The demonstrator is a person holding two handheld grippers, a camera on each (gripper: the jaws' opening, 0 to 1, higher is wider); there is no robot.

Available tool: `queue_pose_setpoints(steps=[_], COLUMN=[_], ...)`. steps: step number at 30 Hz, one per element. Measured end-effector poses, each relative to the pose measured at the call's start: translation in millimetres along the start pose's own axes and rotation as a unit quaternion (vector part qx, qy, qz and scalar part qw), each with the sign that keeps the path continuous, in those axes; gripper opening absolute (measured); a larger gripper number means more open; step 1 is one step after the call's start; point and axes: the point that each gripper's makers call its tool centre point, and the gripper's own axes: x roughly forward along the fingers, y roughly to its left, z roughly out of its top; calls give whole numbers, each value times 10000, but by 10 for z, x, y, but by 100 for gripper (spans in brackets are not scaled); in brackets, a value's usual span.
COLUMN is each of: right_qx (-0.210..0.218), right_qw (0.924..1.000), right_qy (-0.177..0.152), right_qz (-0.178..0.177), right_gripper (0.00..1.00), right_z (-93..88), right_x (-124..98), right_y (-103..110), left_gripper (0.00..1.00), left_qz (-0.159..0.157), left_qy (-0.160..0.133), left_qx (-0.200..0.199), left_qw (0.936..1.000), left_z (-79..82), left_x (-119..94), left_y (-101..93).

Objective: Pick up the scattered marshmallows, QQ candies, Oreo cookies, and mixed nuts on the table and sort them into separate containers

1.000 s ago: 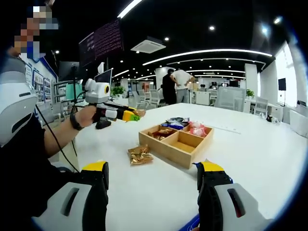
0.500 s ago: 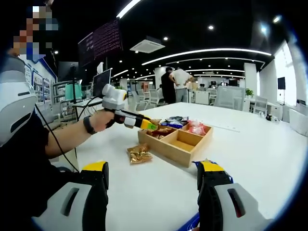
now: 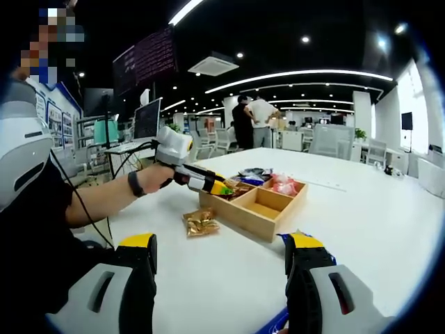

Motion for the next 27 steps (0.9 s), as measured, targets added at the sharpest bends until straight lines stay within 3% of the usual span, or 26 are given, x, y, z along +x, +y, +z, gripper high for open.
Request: queue_pose_setpoints(steps=[20,27], right_qx=[0,10], right_qw=[10000,10000], right_qy=[34,42], right_qz=[19,10], right_gripper=[71,71], right_z=[-18,-25], right_x=[21,26], right_y=[34,32], left_gripper=[34,45], left_qz=[-7,-65], left_qy=[-196,-250], left_qx=[226,89], left_qw=[9996,9996], left_z=[20,24], left_x=[-33,5], left_y=[-1,-43])
